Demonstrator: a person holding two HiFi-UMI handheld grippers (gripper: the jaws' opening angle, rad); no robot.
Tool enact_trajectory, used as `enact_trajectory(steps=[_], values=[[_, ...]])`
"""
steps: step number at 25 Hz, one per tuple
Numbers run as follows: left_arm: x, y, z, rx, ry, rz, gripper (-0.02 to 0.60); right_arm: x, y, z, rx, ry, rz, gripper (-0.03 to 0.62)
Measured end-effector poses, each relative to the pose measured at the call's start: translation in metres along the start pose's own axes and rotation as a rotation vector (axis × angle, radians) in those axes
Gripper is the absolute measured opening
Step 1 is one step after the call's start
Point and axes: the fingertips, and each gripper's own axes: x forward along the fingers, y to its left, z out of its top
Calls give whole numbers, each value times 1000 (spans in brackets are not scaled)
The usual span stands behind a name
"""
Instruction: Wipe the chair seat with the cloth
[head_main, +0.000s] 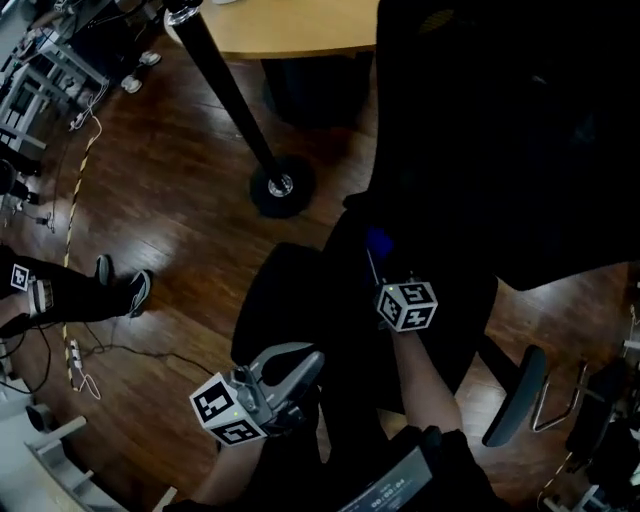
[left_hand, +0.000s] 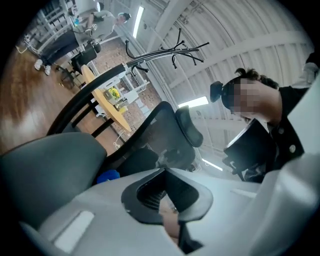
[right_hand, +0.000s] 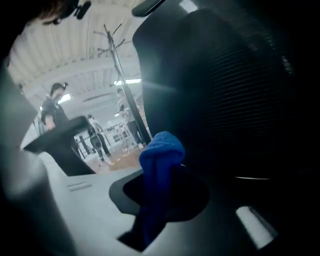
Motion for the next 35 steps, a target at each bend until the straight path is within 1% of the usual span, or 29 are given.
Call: enact_trajectory(steps=[4, 9, 11, 19, 28, 32, 35], values=[[-30, 10, 11, -26, -31, 54, 2, -1, -28, -7, -32, 37, -53, 60], [-43, 26, 8, -21, -24, 86, 2, 2, -64, -18, -73, 88, -117, 58], [-37, 30, 4, -22, -10, 78, 2, 3, -79, -22, -89, 109, -142, 58], [0, 21, -16, -9, 82, 12, 2, 10, -137, -39, -154, 191, -241, 58], [51, 9, -28, -7, 142, -61, 2, 14, -208, -59, -226, 285, -365, 58], [62, 1, -37, -6, 162, -72, 2, 13, -246, -69, -255, 330, -435, 58], [60, 0, -38, -2, 162, -60, 2, 14, -271, -76, -280, 365, -480, 58]])
